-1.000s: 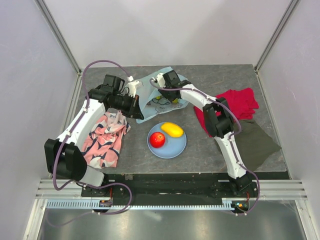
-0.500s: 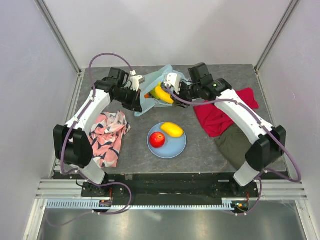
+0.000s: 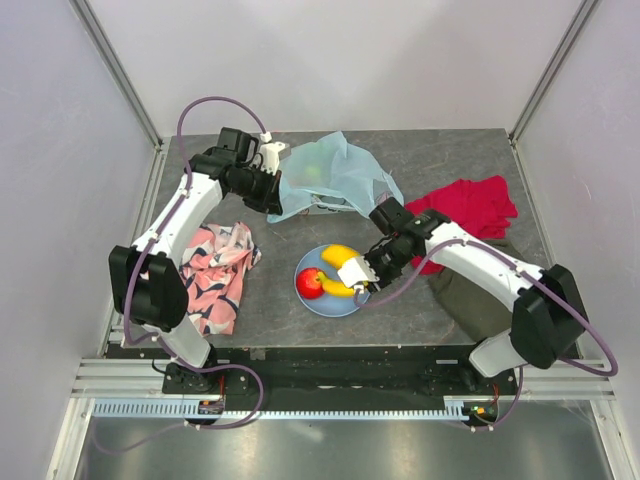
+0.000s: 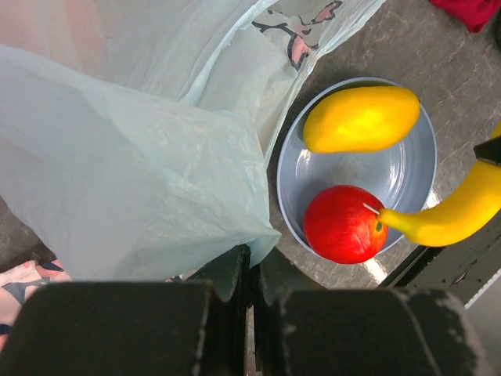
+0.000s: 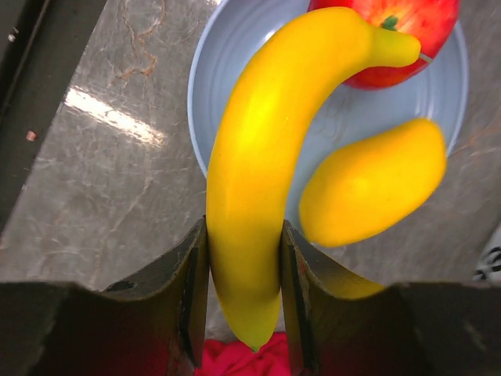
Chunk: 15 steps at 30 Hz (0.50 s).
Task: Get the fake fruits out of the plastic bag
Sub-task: Place the fake fruit on the plate.
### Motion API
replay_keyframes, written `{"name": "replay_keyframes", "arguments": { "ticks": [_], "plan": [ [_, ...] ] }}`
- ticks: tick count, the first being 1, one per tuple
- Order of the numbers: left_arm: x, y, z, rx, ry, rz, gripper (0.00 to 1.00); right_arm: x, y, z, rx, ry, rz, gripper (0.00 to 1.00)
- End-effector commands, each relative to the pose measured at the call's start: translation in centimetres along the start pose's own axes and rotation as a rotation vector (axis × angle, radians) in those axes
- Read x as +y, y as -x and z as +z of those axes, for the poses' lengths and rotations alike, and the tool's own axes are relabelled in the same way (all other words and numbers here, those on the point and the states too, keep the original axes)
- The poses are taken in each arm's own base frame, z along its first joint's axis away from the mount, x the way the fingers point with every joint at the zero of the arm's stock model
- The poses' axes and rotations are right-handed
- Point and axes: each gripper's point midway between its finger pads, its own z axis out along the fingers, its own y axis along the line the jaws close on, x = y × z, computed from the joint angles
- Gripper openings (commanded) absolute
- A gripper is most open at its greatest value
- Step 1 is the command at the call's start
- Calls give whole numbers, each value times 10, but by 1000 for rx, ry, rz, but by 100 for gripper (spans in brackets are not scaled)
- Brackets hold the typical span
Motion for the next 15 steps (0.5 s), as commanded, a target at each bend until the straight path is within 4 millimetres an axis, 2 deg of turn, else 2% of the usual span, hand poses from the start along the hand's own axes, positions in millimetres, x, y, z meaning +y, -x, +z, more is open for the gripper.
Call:
{"name": "replay_keyframes", "arguments": {
  "ticks": [1, 5, 15],
  "plan": [
    [2, -2, 1, -1, 4, 23, 2, -16, 28, 3, -80, -85, -321, 34],
    [1, -7, 1, 9, 4, 23, 2, -10, 29, 17, -88, -51, -392, 34],
    [0, -8, -5, 4, 17, 22, 2, -3, 21, 31, -81, -20, -447, 32]
  ]
}}
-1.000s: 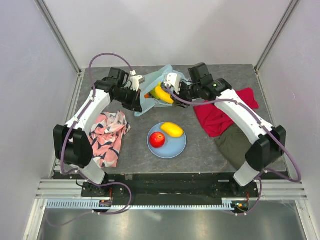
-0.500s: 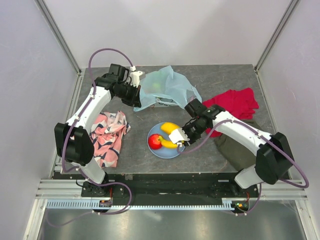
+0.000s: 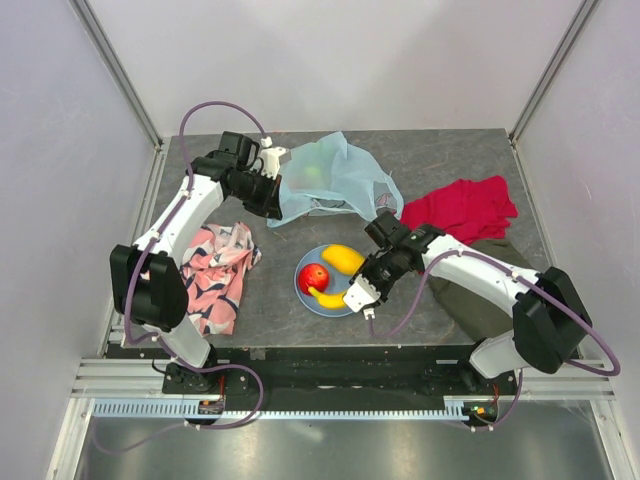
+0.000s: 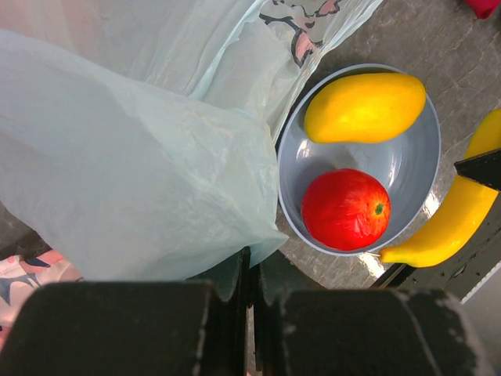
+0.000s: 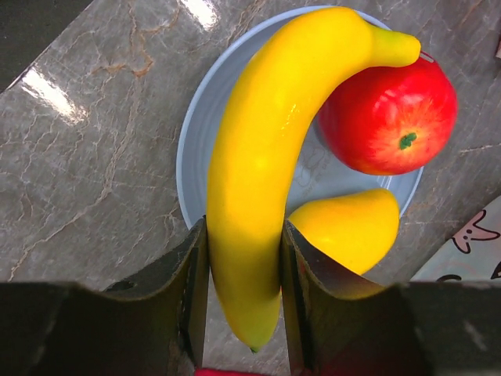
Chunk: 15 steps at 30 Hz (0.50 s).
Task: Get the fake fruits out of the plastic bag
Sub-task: Place the fake fruit on the plate.
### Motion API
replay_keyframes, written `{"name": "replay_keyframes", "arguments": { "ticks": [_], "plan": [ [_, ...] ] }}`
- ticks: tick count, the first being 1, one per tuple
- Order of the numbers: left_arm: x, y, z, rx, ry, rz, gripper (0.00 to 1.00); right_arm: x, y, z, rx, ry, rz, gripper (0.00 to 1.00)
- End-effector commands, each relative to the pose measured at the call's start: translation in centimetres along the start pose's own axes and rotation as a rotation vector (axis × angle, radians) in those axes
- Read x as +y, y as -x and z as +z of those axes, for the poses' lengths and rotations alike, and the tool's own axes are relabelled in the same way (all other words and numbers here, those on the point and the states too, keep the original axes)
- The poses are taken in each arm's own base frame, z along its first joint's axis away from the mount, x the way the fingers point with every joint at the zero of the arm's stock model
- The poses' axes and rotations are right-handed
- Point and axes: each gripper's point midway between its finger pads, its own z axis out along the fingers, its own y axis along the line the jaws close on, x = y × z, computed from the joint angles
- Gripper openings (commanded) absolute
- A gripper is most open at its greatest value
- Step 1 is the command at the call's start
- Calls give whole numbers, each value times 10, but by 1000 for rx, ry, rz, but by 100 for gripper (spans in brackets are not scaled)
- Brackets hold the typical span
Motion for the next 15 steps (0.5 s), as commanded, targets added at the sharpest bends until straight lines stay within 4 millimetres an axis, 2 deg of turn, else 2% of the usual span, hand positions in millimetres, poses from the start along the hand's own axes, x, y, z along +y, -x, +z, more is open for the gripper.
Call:
{"name": "replay_keyframes", "arguments": {
  "ticks": [1, 3, 7, 11, 12, 14, 15],
  "plan": [
    [-1, 4, -11, -28, 24, 40, 2, -1, 6, 11, -56, 11, -57, 33],
    [0, 3, -12, -28, 32, 45, 1, -5, 4, 14, -54, 1, -52, 41],
    [-1, -3, -11, -17, 26, 40, 2, -1, -1, 22, -47, 2, -47, 45],
    [-2, -2, -12, -21, 24, 41, 2, 3, -1, 28, -47, 6, -44, 60],
    [-2, -3, -11, -18, 23, 40, 2, 4, -1, 28, -45, 6, -41, 63],
    [-3, -2, -11, -20, 21, 40, 2, 5, 1, 22, -42, 9, -50, 76],
    [-3, -2, -12, -22, 18, 40, 2, 4, 3, 19, -48, 0, -56, 77]
  ]
}}
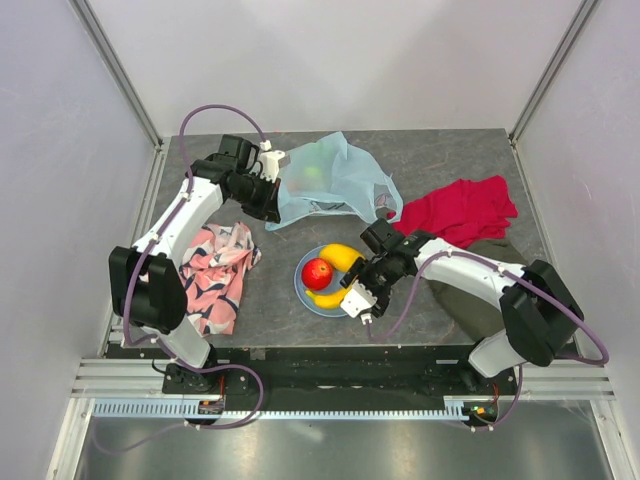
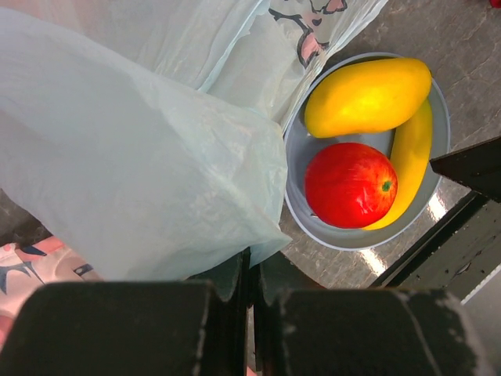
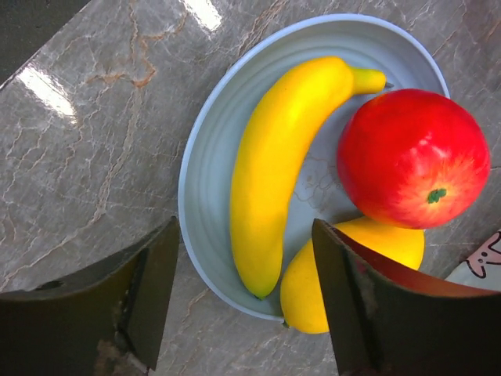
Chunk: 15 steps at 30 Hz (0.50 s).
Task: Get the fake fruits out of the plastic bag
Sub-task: Place the fake fruit on the plate.
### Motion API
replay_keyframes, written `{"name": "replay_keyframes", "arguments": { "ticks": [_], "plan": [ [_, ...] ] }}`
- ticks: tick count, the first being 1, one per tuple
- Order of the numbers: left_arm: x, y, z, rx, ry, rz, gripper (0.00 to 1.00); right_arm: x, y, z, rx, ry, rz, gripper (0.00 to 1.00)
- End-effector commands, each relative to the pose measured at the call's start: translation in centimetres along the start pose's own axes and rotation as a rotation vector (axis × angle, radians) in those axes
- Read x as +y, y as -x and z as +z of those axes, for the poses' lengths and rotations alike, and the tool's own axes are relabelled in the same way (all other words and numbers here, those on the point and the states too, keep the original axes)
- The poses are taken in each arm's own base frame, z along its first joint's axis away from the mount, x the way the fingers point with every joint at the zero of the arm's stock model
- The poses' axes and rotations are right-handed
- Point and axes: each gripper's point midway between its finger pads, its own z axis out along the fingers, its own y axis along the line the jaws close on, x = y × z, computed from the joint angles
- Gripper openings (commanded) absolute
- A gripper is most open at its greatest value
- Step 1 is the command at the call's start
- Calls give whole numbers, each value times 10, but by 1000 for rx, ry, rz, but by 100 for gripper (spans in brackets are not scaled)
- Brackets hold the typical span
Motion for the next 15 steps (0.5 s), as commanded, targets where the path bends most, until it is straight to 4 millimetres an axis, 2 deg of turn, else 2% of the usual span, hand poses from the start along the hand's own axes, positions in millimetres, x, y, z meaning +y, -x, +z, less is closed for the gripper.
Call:
{"name": "replay_keyframes", "arguments": {
  "ticks": [1, 3, 7, 8, 10, 11, 12, 13, 14, 15],
  "plan": [
    [-5, 8, -11, -40, -1, 43, 2, -7, 14, -12, -36, -40, -56, 78],
    [-7, 11, -12, -47, -9, 44, 2, -11, 16, -25, -17, -63, -75, 78],
    [-14, 23, -22, -84, -22, 54, 2, -35, 17, -62, 14, -146, -62, 78],
    [-18, 23, -26, -88, -31, 58, 2, -50, 15, -80, 30, -197, -55, 77],
    [-25, 25, -31, -100, -58, 71, 2, -67, 15, -97, 29, -256, 5, 77],
    [-28, 24, -34, -102, -73, 71, 2, -92, 16, -118, 39, -331, 15, 75],
    [-34, 24, -40, -108, -88, 76, 1, -104, 13, -121, 28, -358, 82, 75],
    [-40, 23, -43, -110, -109, 84, 2, -115, 13, -127, -4, -408, 231, 73],
    [-48, 22, -48, -119, -143, 91, 1, -147, 12, -145, -19, -517, 280, 67],
    [-55, 21, -57, -132, -151, 101, 2, -159, 2, -139, -31, -542, 374, 61]
  ]
}}
